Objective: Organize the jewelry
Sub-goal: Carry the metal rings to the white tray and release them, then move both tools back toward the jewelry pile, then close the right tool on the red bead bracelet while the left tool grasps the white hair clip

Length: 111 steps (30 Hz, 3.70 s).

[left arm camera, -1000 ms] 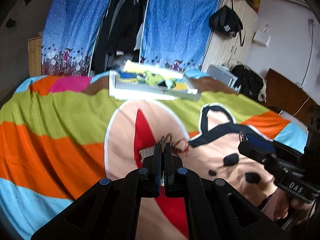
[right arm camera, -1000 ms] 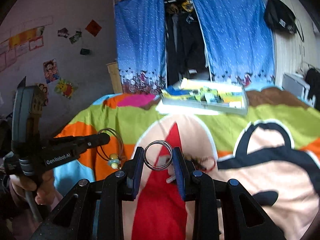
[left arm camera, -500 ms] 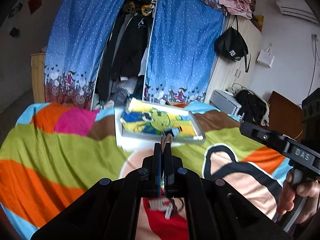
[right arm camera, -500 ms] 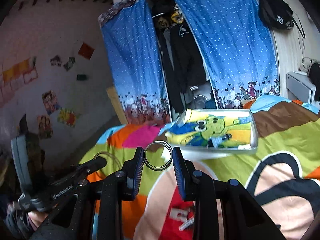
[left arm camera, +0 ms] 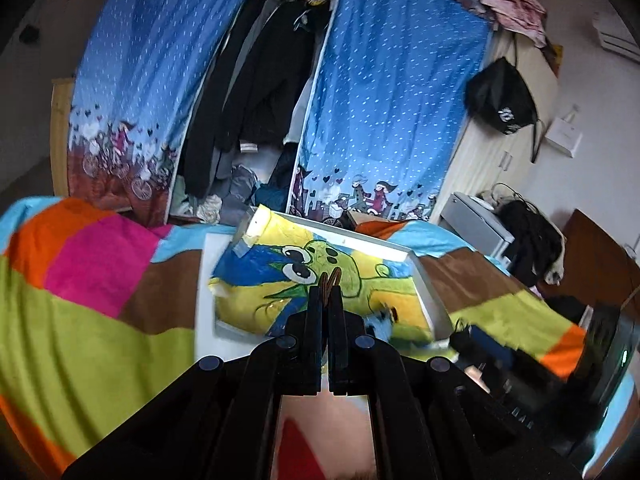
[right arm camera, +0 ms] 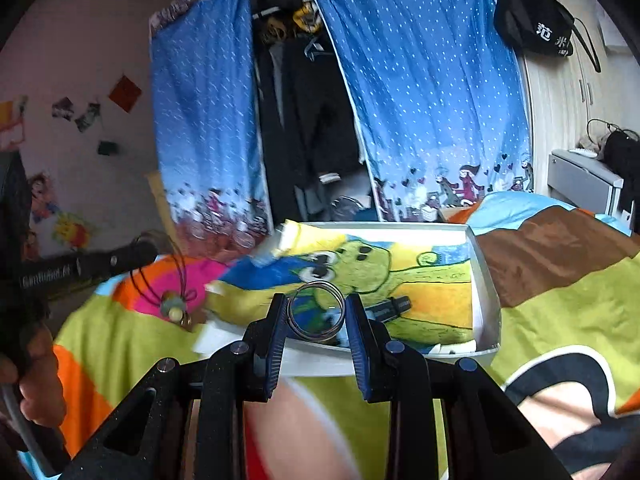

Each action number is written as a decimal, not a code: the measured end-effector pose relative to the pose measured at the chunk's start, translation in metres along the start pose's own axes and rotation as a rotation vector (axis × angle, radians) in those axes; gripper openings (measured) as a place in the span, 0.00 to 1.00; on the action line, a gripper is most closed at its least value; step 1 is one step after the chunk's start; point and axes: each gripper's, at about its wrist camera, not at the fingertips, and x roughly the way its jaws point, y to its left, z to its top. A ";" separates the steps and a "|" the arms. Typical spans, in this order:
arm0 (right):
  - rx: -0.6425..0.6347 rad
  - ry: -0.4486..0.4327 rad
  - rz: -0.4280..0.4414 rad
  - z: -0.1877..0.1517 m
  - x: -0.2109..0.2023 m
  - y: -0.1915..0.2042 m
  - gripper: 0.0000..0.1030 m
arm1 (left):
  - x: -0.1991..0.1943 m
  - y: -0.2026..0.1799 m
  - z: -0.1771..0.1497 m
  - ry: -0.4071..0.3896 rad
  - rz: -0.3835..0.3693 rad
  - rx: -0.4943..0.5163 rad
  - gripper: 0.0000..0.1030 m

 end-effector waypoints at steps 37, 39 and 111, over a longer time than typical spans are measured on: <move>0.106 0.029 -0.103 -0.026 0.049 -0.042 0.64 | 0.091 0.035 -0.028 0.100 0.161 -0.081 0.70; 0.092 0.011 -0.093 -0.024 0.036 -0.037 0.68 | 0.069 0.030 -0.029 0.047 0.186 -0.064 0.81; 0.152 0.625 0.082 -0.175 -0.031 -0.056 0.59 | -0.020 -0.007 -0.250 0.381 0.193 0.391 0.95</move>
